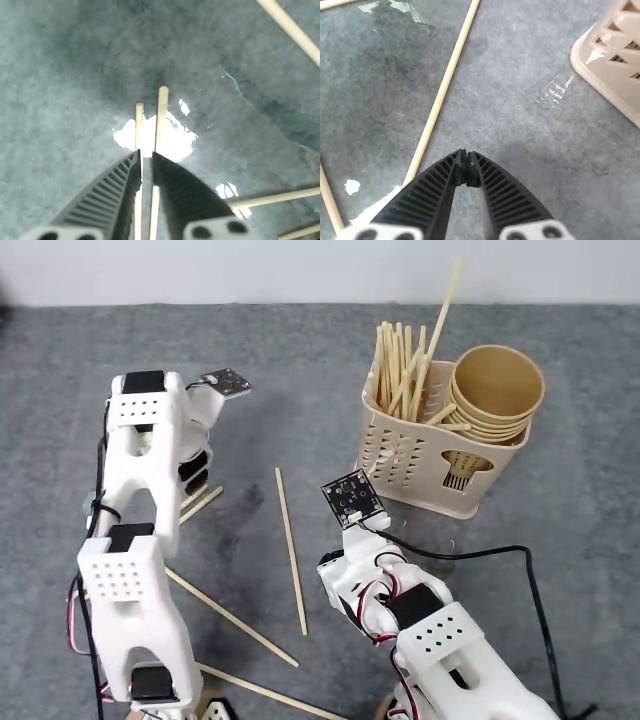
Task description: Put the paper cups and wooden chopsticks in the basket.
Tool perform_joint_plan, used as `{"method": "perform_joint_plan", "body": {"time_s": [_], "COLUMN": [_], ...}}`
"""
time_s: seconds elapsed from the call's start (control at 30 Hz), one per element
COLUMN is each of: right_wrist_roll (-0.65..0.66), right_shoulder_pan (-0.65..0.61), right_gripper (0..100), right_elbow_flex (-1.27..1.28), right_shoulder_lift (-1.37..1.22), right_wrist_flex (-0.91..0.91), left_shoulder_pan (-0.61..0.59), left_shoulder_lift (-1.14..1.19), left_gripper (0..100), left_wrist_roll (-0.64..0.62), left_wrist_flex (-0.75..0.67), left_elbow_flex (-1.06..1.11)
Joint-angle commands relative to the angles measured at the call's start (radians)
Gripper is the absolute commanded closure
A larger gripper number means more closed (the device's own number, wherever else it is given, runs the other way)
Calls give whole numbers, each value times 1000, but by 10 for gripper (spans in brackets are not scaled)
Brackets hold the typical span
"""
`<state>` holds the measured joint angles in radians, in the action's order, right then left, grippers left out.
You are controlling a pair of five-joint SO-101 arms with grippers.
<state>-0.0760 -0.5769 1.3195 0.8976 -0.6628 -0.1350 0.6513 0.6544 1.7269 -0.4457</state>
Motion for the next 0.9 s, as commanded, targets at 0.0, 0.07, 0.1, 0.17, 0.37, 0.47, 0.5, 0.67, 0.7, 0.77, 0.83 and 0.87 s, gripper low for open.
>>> {"method": "perform_joint_plan", "body": {"time_s": [0.0, 0.07, 0.1, 0.17, 0.37, 0.47, 0.5, 0.67, 0.7, 0.77, 0.83, 0.87], "right_wrist_roll": [12, 12, 12, 12, 12, 12, 12, 12, 12, 12, 12, 12], "right_shoulder_pan": [-7, -7, -7, -7, -7, -7, -7, -7, -7, -7, -7, -10], "right_gripper": [983, 983, 983, 983, 983, 983, 983, 983, 983, 983, 983, 983], "right_elbow_flex": [-6, -6, -6, -6, -6, -6, -6, -6, -6, -6, -6, -6], "right_shoulder_lift": [8, 8, 8, 8, 8, 7, 7, 7, 7, 7, 5, 5], "right_wrist_flex": [10, 10, 10, 10, 10, 10, 10, 10, 10, 10, 12, 10], "left_shoulder_pan": [-37, -57, -66, -83, -135, -143, -147, -149, -149, -153, -157, -157], "left_shoulder_lift": [-14, -14, -14, -14, -12, -29, -44, -210, -253, -330, -384, -399], "left_gripper": [834, 820, 820, 820, 820, 820, 820, 820, 820, 817, 815, 814], "left_wrist_roll": [-9, -3, 12, 35, 64, 83, 83, 83, 83, 78, 77, 75], "left_wrist_flex": [23, 23, 23, 25, 23, -20, -40, -183, -221, -310, -396, -425], "left_elbow_flex": [-47, -47, -45, -44, -30, 38, 67, 303, 360, 463, 541, 570]}}
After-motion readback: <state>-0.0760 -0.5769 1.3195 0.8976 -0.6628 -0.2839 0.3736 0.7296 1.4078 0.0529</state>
